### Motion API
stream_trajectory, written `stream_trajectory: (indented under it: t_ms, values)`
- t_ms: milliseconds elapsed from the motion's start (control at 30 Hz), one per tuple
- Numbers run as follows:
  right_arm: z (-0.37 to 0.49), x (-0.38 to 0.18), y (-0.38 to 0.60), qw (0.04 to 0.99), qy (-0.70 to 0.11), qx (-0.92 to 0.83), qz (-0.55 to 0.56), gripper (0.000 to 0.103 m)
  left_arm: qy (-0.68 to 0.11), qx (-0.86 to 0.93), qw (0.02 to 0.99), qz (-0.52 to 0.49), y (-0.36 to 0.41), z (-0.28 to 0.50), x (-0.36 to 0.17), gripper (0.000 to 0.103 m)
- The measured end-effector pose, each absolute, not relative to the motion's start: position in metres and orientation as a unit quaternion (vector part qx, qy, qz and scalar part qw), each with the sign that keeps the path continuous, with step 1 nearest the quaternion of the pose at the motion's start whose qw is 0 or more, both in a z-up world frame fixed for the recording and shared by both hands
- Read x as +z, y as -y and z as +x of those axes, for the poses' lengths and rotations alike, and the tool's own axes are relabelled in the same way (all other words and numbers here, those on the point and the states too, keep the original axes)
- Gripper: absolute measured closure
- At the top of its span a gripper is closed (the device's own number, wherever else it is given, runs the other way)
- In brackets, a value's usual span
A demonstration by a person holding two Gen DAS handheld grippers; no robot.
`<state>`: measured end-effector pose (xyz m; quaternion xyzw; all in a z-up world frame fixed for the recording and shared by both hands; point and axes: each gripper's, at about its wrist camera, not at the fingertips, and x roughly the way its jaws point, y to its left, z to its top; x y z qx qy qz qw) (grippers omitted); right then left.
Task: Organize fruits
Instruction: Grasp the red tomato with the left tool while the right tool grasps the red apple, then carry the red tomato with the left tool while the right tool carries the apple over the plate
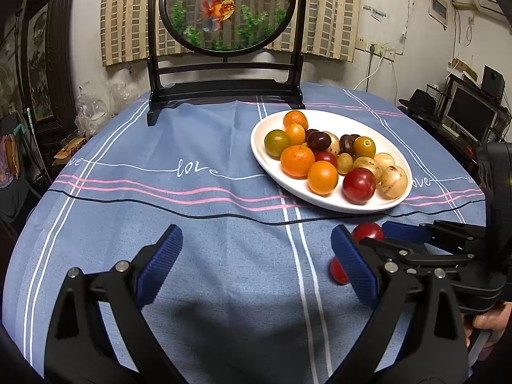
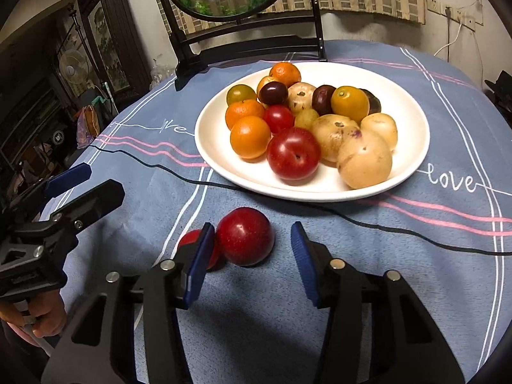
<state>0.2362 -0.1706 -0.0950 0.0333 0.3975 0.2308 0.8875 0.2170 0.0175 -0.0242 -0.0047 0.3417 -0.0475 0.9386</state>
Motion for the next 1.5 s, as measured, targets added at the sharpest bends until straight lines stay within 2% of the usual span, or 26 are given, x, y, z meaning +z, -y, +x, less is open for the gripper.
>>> stream_trajectory:
  t_ms: [167, 400, 467, 567, 633, 733, 933, 1333, 1500]
  values:
    - [0.236, -0.096, 0.169, 0.885, -0.398, 0.239, 0.035, 0.063, -0.344, -0.050, 0.938, -0.001, -0.015, 0.217, -0.025, 0.007]
    - [0.225, -0.073, 0.199, 0.897, -0.364, 0.235, 0.091, 0.063, -0.360, -0.090, 0.928, 0.031, 0.003, 0.216, -0.034, 0.008]
    - [0.223, -0.066, 0.207, 0.901, -0.353, 0.232, 0.103, 0.063, -0.357, -0.113, 0.925, 0.060, 0.017, 0.212, -0.037, 0.012]
    - [0.225, -0.064, 0.216, 0.899, -0.355, 0.226, 0.119, 0.063, -0.364, -0.155, 0.915, 0.082, 0.034, 0.209, -0.043, 0.033]
    - [0.227, -0.067, 0.216, 0.897, -0.363, 0.222, 0.121, 0.063, -0.371, -0.178, 0.907, 0.094, 0.045, 0.209, -0.048, 0.052]
    - [0.225, -0.067, 0.214, 0.896, -0.364, 0.226, 0.119, 0.063, -0.386, -0.185, 0.898, 0.102, 0.053, 0.213, -0.056, 0.063]
    - [0.223, -0.062, 0.215, 0.898, -0.360, 0.225, 0.118, 0.063, -0.400, -0.179, 0.893, 0.099, 0.056, 0.219, -0.064, 0.070]
    - [0.225, -0.061, 0.217, 0.902, -0.355, 0.218, 0.114, 0.064, -0.400, -0.173, 0.895, 0.095, 0.055, 0.219, -0.065, 0.074]
    - [0.227, -0.053, 0.228, 0.909, -0.339, 0.213, 0.120, 0.064, -0.393, -0.181, 0.899, 0.062, 0.044, 0.229, -0.045, 0.074]
